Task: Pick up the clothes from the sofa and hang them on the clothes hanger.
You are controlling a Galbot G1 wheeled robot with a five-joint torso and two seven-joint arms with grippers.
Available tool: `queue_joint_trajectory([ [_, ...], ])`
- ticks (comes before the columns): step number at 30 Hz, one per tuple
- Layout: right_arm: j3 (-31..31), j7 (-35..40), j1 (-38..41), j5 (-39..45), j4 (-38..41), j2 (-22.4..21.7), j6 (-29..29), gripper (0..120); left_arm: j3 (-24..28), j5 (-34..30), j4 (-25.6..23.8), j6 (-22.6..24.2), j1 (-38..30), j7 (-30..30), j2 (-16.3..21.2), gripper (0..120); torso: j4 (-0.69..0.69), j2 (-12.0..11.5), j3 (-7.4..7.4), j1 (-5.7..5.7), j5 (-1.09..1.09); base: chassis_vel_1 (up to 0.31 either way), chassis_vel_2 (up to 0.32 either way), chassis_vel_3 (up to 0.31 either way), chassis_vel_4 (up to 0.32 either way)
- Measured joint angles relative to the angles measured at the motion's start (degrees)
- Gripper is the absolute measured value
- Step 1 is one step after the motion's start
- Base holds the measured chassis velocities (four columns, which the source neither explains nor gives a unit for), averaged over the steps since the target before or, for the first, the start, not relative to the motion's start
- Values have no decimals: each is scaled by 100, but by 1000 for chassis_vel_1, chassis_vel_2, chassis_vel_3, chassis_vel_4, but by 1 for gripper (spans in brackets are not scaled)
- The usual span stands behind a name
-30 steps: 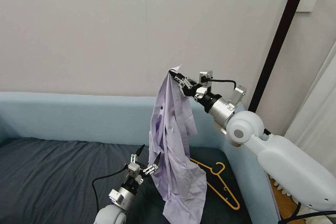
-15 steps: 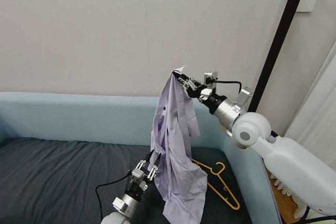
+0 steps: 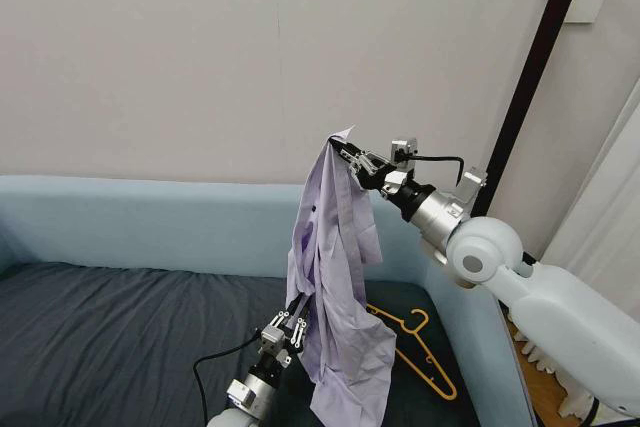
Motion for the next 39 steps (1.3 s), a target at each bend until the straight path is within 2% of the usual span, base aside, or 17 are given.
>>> queue_joint_trajectory([
  [5, 1, 5, -28, -2, 24, 9, 0, 0, -11, -36, -42, -2, -25, -14, 12, 62, 1, 0, 0, 0, 0, 0, 0, 0, 0],
  [6, 1, 5, -28, -2, 24, 9, 0, 0, -11, -36, -42, -2, -25, -14, 12, 62, 1, 0, 0, 0, 0, 0, 0, 0, 0],
  [8, 1, 6, -45, -7, 30, 6, -2, 0, -12, -60, -53, -4, -61, -24, -9, 71, 0, 0, 0, 0, -1, 0, 0, 0, 0],
  [10, 1, 6, -53, -11, 32, 6, -2, 0, -12, -68, -53, -6, -77, -30, -17, 71, 0, 0, 0, 0, -1, 0, 0, 0, 0],
  [14, -3, 6, -57, -20, 24, 12, -4, 0, 10, -81, 11, -25, -122, -38, -12, 52, 0, 0, 0, 0, -1, 0, 0, 0, 0],
  [16, -4, 6, -53, -21, 12, 17, -4, 0, 12, -84, 38, -31, -136, -39, -7, 49, 0, 0, 0, -1, -1, 0, 0, 0, 0],
  [19, -7, 7, -35, -24, -35, 40, -5, 0, 17, -96, 115, -59, -162, -40, 6, 37, 0, 0, 0, 0, -1, 0, 0, 0, 0],
  [20, -7, 7, -35, -24, -35, 40, -5, 0, 17, -96, 115, -59, -162, -40, 6, 37, 0, 0, 0, 0, -1, 0, 0, 0, 0],
  [25, -12, 6, -29, -31, -76, 84, -5, 0, 40, -108, 170, -85, -168, -41, 28, 14, 0, 0, 0, 0, -1, 0, 0, 0, 0],
  [26, -12, 6, -29, -31, -76, 84, -5, 0, 40, -108, 170, -85, -168, -41, 28, 14, 0, 0, 0, 0, -1, 0, 0, 0, 0],
  [29, -18, 5, -36, -62, -101, 107, -5, 0, 29, -166, 189, -117, -189, -43, 56, 0, 0, 0, 0, 0, -1, 0, 0, 0, 0],
  [33, -18, 6, -38, -80, -144, 104, -2, 0, -17, -278, 98, -136, -167, -52, 183, 0, 0, 0, 0, -1, -2, 0, 0, 0, 0],
  [36, 11, 34, -38, -113, -207, 87, 12, 0, -86, -467, -165, -94, -161, -53, 304, 0, 1, 0, 0, 0, -2, 0, 0, 0, 0],
  [39, 127, 162, 40, -137, -306, 37, 16, 0, -199, -956, -834, 201, -268, -117, 637, 0, 1, 0, 0, 0, -1, 0, 0, 0, 0],
])
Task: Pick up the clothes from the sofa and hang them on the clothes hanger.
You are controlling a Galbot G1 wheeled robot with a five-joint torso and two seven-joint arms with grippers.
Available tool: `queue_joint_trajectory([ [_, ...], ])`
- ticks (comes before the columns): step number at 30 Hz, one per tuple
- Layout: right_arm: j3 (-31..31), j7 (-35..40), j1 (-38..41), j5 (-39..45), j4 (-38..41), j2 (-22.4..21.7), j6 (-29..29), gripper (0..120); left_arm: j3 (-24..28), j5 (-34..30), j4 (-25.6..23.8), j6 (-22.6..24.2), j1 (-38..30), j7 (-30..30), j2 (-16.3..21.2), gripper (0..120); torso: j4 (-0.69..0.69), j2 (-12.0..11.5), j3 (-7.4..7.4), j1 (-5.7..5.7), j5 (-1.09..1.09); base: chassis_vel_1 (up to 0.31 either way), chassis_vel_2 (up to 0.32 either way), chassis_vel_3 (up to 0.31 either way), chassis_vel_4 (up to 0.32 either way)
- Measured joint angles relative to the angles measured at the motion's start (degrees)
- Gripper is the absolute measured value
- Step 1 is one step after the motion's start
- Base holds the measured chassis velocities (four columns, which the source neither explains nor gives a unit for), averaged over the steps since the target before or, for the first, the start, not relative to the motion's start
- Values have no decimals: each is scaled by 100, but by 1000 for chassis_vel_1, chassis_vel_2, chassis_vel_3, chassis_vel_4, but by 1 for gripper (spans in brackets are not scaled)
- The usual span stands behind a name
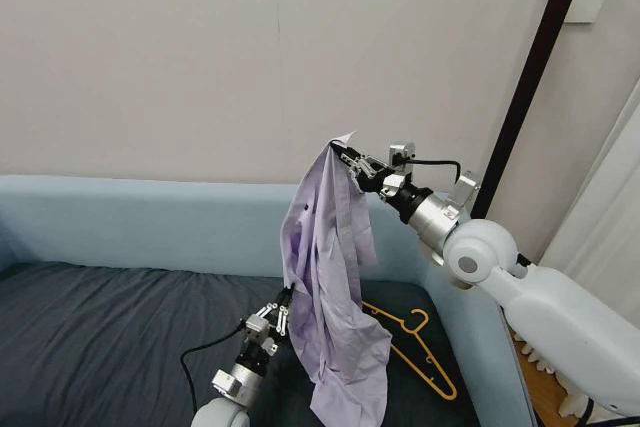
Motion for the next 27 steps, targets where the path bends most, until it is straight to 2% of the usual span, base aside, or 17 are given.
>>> queue_joint_trajectory([
  [1, 0, 0, 0, 0, 0, 0, 0, 0, 0, 0, 0, 0, 0, 0, 0, 0, 0, 0, 0, 0, 0, 0, 0, 0, 0],
  [3, 59, 45, 77, -23, -62, -87, -18, 0, -45, -402, -438, 238, -158, -100, 340, 0, 0, 0, 0, 0, -2, 0, 0, 0, 0],
  [5, 87, 48, 101, -82, -97, -198, -54, 0, -62, -830, -812, 495, -391, -194, 803, 0, 0, 0, 0, 0, 0, 0, 0, 0, 0],
  [7, 133, 12, 91, -165, -113, -286, -81, 0, -30, -1299, -1072, 725, -777, -309, 1457, 0, -1, 0, 0, 0, -2, 0, 0, 0, 0],
  [8, 133, 12, 91, -165, -113, -286, -81, 0, -30, -1299, -1072, 725, -777, -309, 1457, 0, -1, 0, 0, 0, -2, 0, 0, 0, 0],
  [12, 264, 39, 44, -262, -115, -357, -164, 0, 182, -2255, -1238, 1066, -1645, -429, 2582, 0, 0, 0, 0, 0, -1, 0, 0, 0, 0],
  [13, 264, 39, 44, -262, -115, -357, -164, 0, 182, -2255, -1238, 1066, -1645, -429, 2582, 0, 0, 0, 0, 0, -1, 0, 0, 0, 0],
  [17, 415, 141, 107, -292, -34, -420, -186, 0, 665, -3089, -1244, 1290, -2666, -535, 3403, 0, -1, 0, 1, 0, 0, 0, 0, 0, 0],
  [18, 415, 141, 107, -292, -34, -420, -186, 0, 665, -3089, -1244, 1290, -2666, -535, 3403, 0, -1, 0, 1, 0, 0, 0, 0, 0, 0],
  [21, 605, 67, 341, -198, 248, -496, -102, 0, 1029, -3557, -1244, 1427, -3459, -557, 3792, 0, 0, 0, 0, 1, -2, 0, 0, 0, 0],
  [27, 751, -2, 736, -123, 620, -709, -145, 0, 1182, -3994, -1241, 1558, -4221, -479, 4122, 0, -2, 0, 0, 0, 0, 0, 0, 0, 0],
])
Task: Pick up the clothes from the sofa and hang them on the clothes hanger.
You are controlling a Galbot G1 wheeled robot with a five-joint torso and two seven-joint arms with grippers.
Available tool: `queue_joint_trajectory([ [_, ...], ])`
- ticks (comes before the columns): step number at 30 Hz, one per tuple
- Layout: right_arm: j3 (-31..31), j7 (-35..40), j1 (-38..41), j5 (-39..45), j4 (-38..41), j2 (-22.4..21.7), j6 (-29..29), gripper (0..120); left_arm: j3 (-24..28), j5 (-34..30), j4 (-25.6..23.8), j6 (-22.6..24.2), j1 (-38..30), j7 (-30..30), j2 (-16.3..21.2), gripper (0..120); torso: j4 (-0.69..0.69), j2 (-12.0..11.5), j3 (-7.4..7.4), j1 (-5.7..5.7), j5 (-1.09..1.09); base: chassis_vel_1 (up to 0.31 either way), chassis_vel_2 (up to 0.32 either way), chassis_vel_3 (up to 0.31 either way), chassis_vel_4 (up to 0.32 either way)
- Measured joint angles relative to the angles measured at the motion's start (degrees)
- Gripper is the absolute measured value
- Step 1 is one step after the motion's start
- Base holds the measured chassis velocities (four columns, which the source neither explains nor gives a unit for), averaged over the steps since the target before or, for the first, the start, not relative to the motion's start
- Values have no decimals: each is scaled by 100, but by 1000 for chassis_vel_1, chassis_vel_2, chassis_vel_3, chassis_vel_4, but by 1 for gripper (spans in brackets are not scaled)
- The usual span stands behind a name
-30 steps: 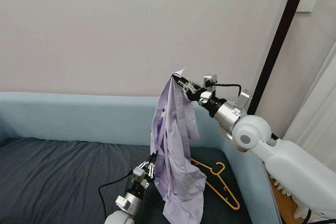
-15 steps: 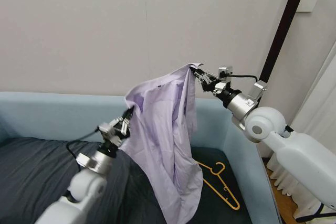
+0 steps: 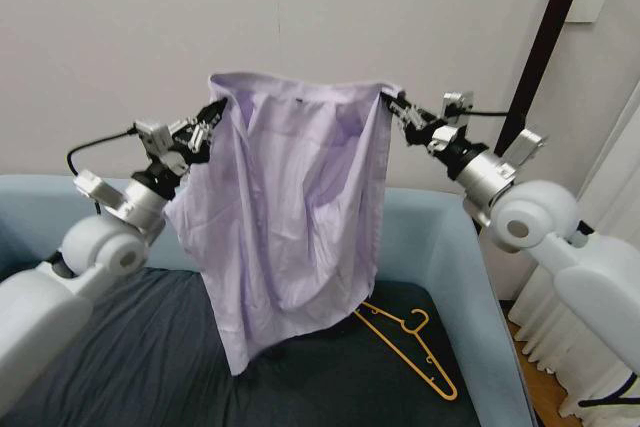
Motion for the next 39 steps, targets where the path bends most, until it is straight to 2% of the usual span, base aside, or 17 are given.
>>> queue_joint_trajectory([
  [4, 20, 177, 113, -131, 79, -166, -293, 0, -126, -130, 20, 94, 77, 194, 186, 0, 1, 0, -1, 0, -1, 0, 0, 0, 0],
  [9, -235, 733, -472, -876, 62, -297, -679, 0, -435, 74, 8, 278, 1172, 1353, 308, 0, 3, 0, 0, 0, -2, 0, 0, 0, 0],
  [10, -235, 733, -472, -876, 62, -297, -679, 0, -435, 74, 8, 278, 1172, 1353, 308, 0, 3, 0, 0, 0, -2, 0, 0, 0, 0],
  [13, -235, 1163, -934, -1148, 51, -260, -897, 0, -445, 101, 100, 444, 1446, 2009, 273, 0, 0, 0, 1, 0, 0, 0, 0, 0, 0],
  [15, -203, 1520, -1194, -1230, -6, -173, -1045, 0, -456, -34, 243, 529, 1475, 2662, 306, 0, -2, 0, 0, 0, 0, 0, 0, 0, 0],
  [16, -203, 1520, -1194, -1230, -6, -173, -1045, 0, -456, -34, 243, 529, 1475, 2662, 306, 0, -2, 0, 0, 0, 0, 0, 0, 0, 0],
  [19, -99, 1680, -1356, -1202, -55, -86, -1058, 0, -461, -53, 494, 583, 1358, 3386, 448, 0, 2, 0, 1, 0, 1, 0, 0, 0, 0],
  [20, -30, 1605, -1392, -1177, -71, -75, -997, 0, -461, -5, 646, 585, 1278, 3717, 525, 0, 2, 0, 0, 0, 0, 0, 0, 0, 0],
  [21, -30, 1605, -1392, -1177, -71, -75, -997, 0, -461, -5, 646, 585, 1278, 3717, 525, 0, 2, 0, 0, 0, 0, 0, 0, 0, 0],
  [24, 120, 1103, -1431, -1107, -104, -77, -643, 0, -482, 262, 955, 570, 1085, 4426, 650, 0, 2, 0, 0, 0, -1, 0, 0, 0, 0],
  [28, 188, 747, -1391, -955, -106, -87, -333, 0, -529, 370, 1021, 406, 984, 4338, 665, 0, 1, 0, 0, 0, -1, 0, 0, 0, 0],
  [34, 291, 61, -1154, -477, -81, -144, 146, 0, -537, 9, 975, 140, 683, 3540, 575, 0, 2, 0, 0, 0, -1, 0, 0, 0, 0],
  [36, 311, -1, -1121, -424, -59, -159, 154, 0, -517, -32, 986, 117, 604, 3448, 564, 0, 1, 0, 0, 0, 0, 0, 0, 0, 0],
  [39, 418, -11, -914, -229, 105, -282, -57, 0, -423, -73, 1024, 80, 155, 2935, 529, 0, 1, 0, 0, 0, 0, 0, 0, 0, 0],
])
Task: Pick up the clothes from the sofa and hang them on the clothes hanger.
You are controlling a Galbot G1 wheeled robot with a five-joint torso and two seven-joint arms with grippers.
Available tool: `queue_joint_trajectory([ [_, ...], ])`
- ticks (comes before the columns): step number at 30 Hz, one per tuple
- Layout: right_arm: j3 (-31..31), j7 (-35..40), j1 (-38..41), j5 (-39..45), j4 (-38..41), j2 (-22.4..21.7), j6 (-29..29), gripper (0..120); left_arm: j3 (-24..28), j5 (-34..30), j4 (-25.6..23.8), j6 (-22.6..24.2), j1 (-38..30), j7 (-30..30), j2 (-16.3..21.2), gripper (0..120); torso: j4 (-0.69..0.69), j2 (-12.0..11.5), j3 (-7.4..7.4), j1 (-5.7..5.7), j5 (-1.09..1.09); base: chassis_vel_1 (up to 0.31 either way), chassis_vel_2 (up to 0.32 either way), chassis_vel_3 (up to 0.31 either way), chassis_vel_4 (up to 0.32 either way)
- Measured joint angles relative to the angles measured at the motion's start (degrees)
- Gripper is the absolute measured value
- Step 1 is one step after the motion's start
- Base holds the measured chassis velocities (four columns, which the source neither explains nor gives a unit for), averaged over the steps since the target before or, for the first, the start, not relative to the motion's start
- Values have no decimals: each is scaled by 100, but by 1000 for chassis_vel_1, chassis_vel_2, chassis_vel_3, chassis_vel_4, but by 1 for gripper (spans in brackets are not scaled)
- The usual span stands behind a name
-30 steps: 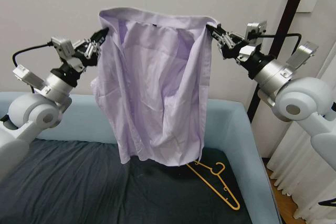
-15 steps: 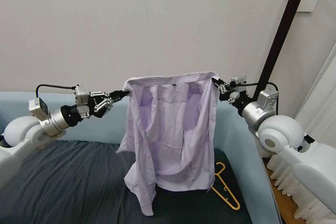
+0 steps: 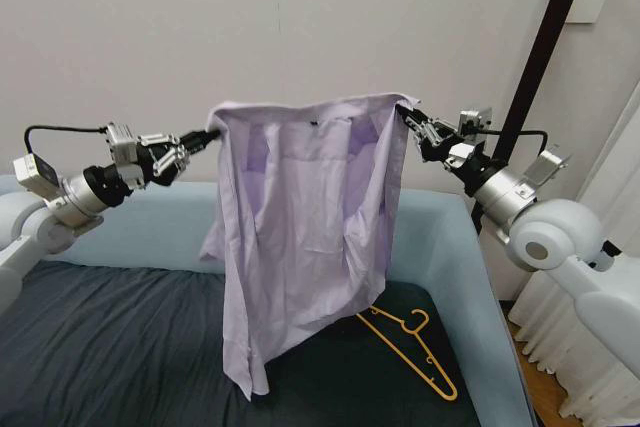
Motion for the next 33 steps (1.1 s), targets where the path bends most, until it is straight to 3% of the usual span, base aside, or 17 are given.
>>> queue_joint_trajectory([
  [7, 348, 388, 108, 16, 243, -194, -888, 0, -52, 233, -133, 182, -151, -740, -116, 0, -1, 1, -1, 0, 2, 0, 0, 0, 0],
  [12, -111, 1420, -732, -574, 466, -152, -1743, 0, -20, 1266, -278, 346, 841, -967, -492, 0, 0, 0, 1, 0, -2, 0, 0, 0, 0],
  [19, -301, 1815, -1695, -1069, 367, 140, -1744, 0, -4, 2154, -244, 532, 1638, -1184, -1028, 0, -1, 0, 0, 0, 0, 0, 0, 0, 0],
  [26, -359, 1291, -2425, -1771, 167, 264, -1232, 0, 0, 2857, -325, 982, 2384, -1558, -1336, 0, 2, 0, 0, 0, 0, 0, 0, 0, 0],
  [30, -365, 1467, -2716, -1834, 161, 348, -1548, 0, -16, 3129, -353, 1297, 2473, -1805, -1390, 0, -1, 0, 0, 0, -1, 0, 0, 0, 0],
  [33, -338, 1912, -3033, -1524, 105, 462, -1888, 12, -57, 3344, -368, 1575, 2478, -2144, -1353, 0, 0, 0, 0, 0, 0, 0, 0, 0, 0],
])
